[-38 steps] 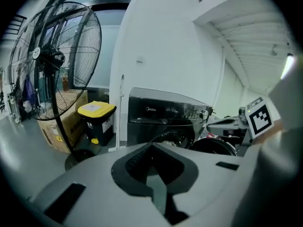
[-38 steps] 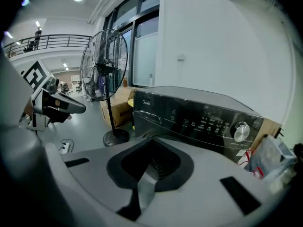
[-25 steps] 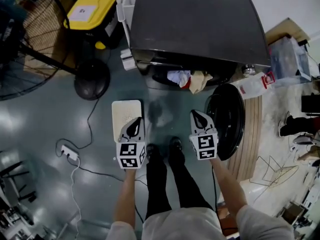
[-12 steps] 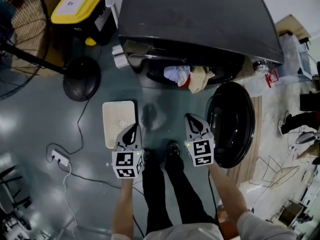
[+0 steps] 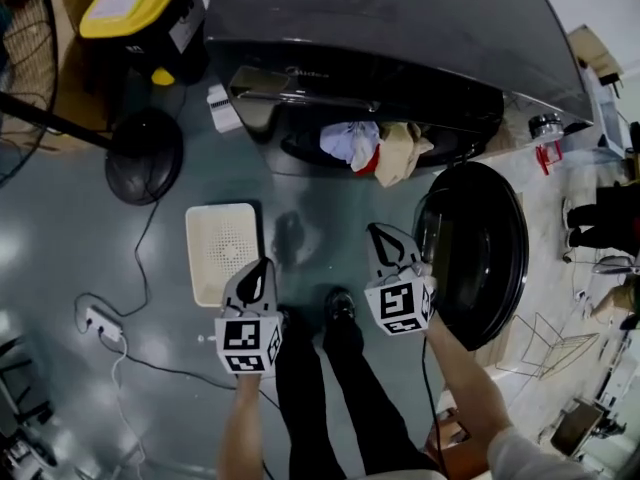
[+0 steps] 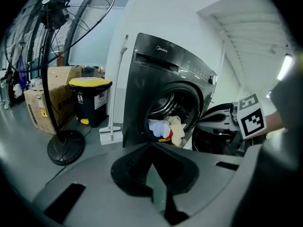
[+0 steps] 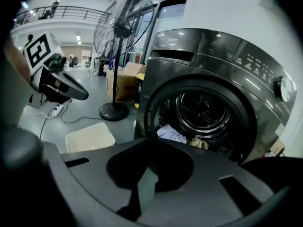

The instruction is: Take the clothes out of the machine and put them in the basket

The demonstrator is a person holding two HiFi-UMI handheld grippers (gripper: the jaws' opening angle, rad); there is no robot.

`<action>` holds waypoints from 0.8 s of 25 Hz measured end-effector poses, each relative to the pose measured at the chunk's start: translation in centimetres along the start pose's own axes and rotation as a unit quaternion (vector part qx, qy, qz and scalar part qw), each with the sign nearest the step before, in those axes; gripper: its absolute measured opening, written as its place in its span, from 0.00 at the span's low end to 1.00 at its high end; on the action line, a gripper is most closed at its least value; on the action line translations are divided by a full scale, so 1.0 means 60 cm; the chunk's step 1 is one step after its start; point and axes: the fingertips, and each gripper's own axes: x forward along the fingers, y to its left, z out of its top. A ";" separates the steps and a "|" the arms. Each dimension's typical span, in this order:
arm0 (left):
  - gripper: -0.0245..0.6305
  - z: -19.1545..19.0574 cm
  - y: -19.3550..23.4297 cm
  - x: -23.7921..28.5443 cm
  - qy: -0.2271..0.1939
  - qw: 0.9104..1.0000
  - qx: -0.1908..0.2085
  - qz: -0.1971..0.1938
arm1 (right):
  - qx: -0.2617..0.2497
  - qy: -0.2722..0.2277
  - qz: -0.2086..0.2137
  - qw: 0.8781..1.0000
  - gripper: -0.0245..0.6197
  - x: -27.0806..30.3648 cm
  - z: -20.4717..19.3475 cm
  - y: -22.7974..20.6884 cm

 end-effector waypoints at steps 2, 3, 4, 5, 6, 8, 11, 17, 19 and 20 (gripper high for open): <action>0.07 -0.006 -0.002 0.007 0.002 1.000 0.003 -0.005 | -0.049 0.000 -0.002 0.999 0.08 0.015 -0.003 0.001; 0.07 -0.010 -0.002 0.010 0.005 1.000 0.005 -0.006 | -0.077 -0.001 -0.004 0.997 0.08 0.022 -0.003 0.000; 0.07 -0.013 -0.002 0.013 0.007 1.000 0.006 -0.008 | -0.104 0.001 -0.008 0.995 0.08 0.030 -0.003 0.000; 0.07 -0.016 -0.002 0.016 0.006 1.000 0.007 -0.008 | -0.128 0.004 -0.012 0.992 0.08 0.037 -0.004 -0.001; 0.07 -0.018 -0.002 0.017 0.005 1.000 0.006 -0.009 | -0.151 0.007 -0.016 0.988 0.08 0.045 -0.006 -0.002; 0.07 -0.023 -0.001 0.020 0.001 1.000 0.005 -0.010 | -0.193 0.017 -0.022 0.981 0.08 0.062 -0.017 -0.001; 0.07 -0.034 0.000 0.024 0.000 1.000 0.003 -0.010 | -0.251 0.035 -0.023 0.967 0.08 0.093 -0.041 0.000; 0.07 -0.059 -0.002 0.031 0.007 1.000 0.004 -0.015 | -0.326 0.060 -0.029 0.943 0.08 0.140 -0.074 -0.008; 0.07 -0.061 -0.003 0.031 0.006 1.000 0.006 -0.017 | -0.330 0.065 -0.023 0.942 0.08 0.153 -0.079 -0.007; 0.07 -0.060 -0.002 0.031 0.005 1.000 0.007 -0.017 | -0.330 0.067 -0.020 0.941 0.08 0.160 -0.082 -0.007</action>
